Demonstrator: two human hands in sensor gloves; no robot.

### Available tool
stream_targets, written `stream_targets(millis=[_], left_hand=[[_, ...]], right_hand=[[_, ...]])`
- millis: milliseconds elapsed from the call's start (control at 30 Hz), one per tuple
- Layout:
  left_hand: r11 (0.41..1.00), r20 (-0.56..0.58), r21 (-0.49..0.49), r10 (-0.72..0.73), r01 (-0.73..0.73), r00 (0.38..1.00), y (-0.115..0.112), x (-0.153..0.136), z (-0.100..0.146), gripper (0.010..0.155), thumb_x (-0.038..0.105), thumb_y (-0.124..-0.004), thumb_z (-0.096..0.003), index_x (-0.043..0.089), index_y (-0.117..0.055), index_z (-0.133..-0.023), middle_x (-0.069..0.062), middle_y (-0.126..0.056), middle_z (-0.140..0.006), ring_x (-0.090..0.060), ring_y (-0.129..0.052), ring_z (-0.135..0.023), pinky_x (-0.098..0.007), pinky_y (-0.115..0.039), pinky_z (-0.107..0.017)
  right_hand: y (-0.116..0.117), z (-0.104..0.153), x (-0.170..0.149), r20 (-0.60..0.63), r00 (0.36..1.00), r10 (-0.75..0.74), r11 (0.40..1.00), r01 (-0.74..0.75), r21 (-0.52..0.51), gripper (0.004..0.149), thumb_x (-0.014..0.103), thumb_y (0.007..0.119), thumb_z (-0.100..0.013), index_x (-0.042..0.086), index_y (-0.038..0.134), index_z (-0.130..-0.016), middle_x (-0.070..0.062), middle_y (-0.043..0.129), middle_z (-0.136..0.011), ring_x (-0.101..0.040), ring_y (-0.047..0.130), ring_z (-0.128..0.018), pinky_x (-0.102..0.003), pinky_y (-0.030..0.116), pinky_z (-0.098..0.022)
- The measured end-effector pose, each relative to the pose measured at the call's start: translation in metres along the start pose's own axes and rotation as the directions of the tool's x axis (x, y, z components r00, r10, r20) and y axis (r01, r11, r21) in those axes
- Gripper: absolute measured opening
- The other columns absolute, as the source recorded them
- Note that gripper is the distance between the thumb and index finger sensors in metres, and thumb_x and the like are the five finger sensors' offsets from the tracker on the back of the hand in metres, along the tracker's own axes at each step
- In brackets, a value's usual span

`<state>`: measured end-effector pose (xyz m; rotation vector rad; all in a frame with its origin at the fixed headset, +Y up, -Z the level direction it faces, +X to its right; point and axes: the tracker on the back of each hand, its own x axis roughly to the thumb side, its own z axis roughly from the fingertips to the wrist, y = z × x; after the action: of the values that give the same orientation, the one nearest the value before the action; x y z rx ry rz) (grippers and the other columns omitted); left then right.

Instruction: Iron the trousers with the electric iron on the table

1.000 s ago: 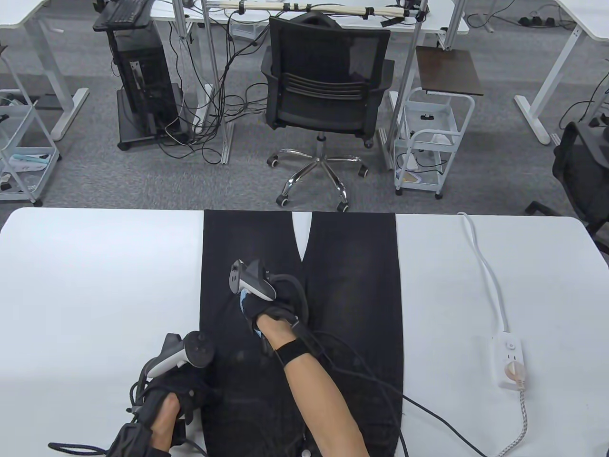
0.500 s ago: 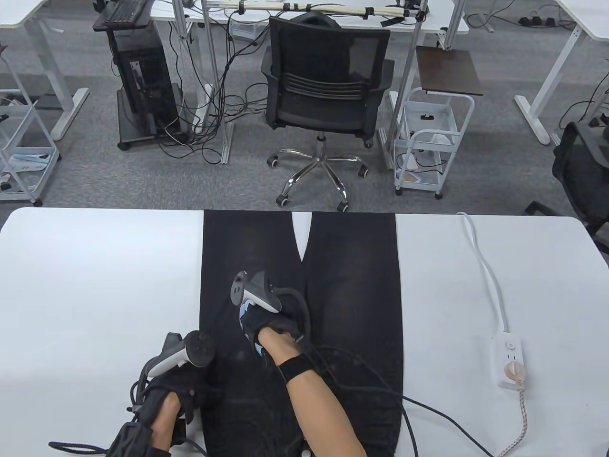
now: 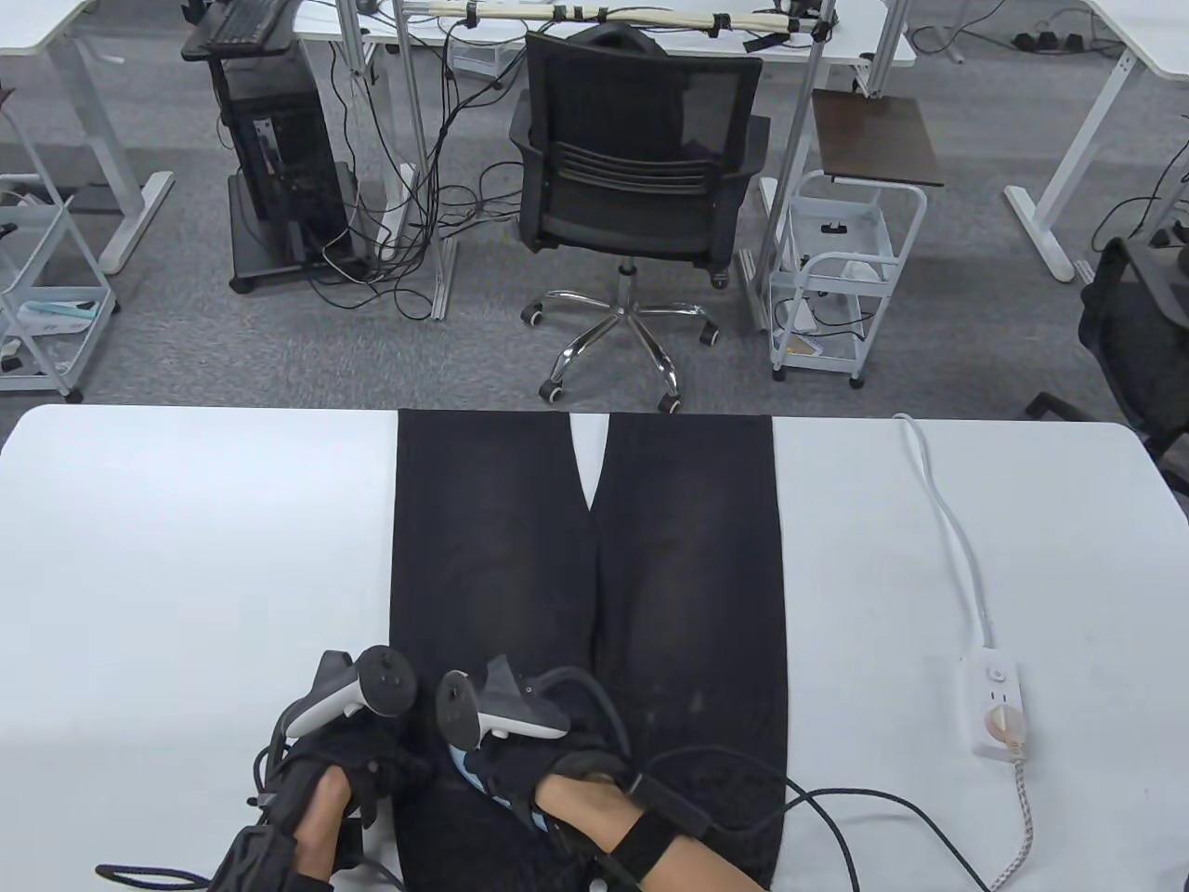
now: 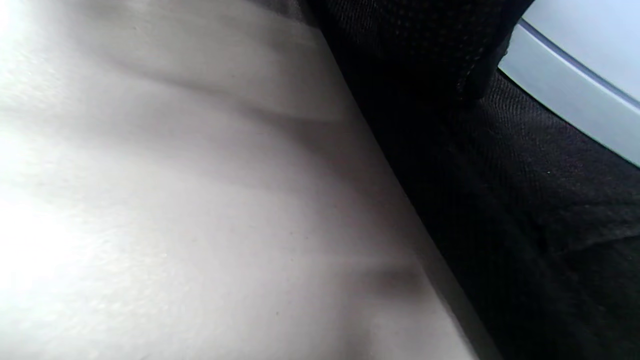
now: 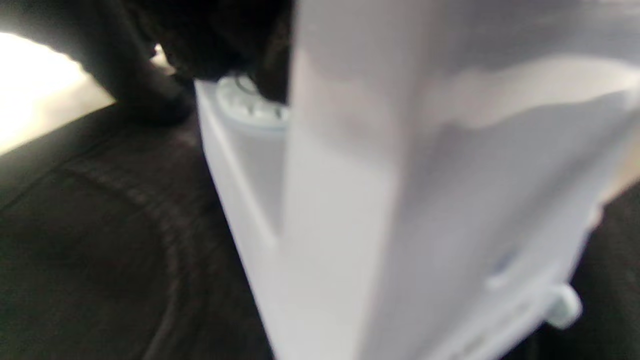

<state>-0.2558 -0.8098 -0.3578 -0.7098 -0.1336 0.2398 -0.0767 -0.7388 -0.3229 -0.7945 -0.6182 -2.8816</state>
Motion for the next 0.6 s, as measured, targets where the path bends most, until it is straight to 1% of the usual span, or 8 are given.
stream_targets(millis=[67, 167, 300, 600], left_hand=[[1.000, 0.001, 0.000, 0.000, 0.000, 1.000, -0.0001, -0.0001, 0.0002, 0.107, 0.047, -0.083, -0.0508, 0.012, -0.004, -0.114, -0.027, 0.009, -0.111, -0.056, 0.005, -0.100, -0.080, -0.018, -0.065], [1.000, 0.002, 0.000, 0.003, -0.003, 1.000, -0.0001, -0.0008, 0.0003, 0.107, 0.047, -0.083, -0.0509, 0.012, -0.003, -0.114, -0.027, 0.010, -0.111, -0.055, 0.006, -0.100, -0.080, -0.018, -0.065], [1.000, 0.002, -0.001, 0.001, -0.001, 1.000, 0.0002, -0.0008, 0.0004, 0.107, 0.047, -0.083, -0.0509, 0.012, -0.003, -0.114, -0.027, 0.009, -0.111, -0.056, 0.005, -0.100, -0.081, -0.018, -0.065], [1.000, 0.004, -0.002, 0.000, 0.000, 1.000, 0.0003, -0.0008, 0.0004, 0.107, 0.047, -0.083, -0.0510, 0.012, -0.004, -0.114, -0.028, 0.009, -0.111, -0.056, 0.005, -0.099, -0.081, -0.018, -0.065]], right_hand=[[0.0023, 0.0044, -0.0004, 0.011, 1.000, 0.014, 1.000, -0.014, -0.018, 0.052, 0.047, 0.073, -0.054, 0.003, 0.065, -0.080, 0.007, 0.089, -0.044, -0.008, 0.096, -0.025, -0.038, 0.090, -0.025], [0.0023, 0.0043, 0.0028, -0.005, 0.999, 0.044, 0.998, -0.045, -0.035, 0.052, 0.047, 0.073, -0.053, 0.004, 0.065, -0.081, 0.008, 0.089, -0.045, -0.008, 0.096, -0.025, -0.038, 0.090, -0.025], [0.0030, 0.0052, 0.0027, -0.009, 0.999, 0.049, 0.997, -0.049, -0.059, 0.053, 0.048, 0.073, -0.053, 0.003, 0.066, -0.081, 0.007, 0.090, -0.045, -0.008, 0.096, -0.025, -0.038, 0.090, -0.025], [0.0037, 0.0003, -0.0003, -0.009, 0.999, 0.038, 0.998, -0.038, -0.041, 0.053, 0.048, 0.073, -0.053, 0.003, 0.065, -0.082, 0.007, 0.089, -0.046, -0.008, 0.096, -0.026, -0.038, 0.090, -0.026]])
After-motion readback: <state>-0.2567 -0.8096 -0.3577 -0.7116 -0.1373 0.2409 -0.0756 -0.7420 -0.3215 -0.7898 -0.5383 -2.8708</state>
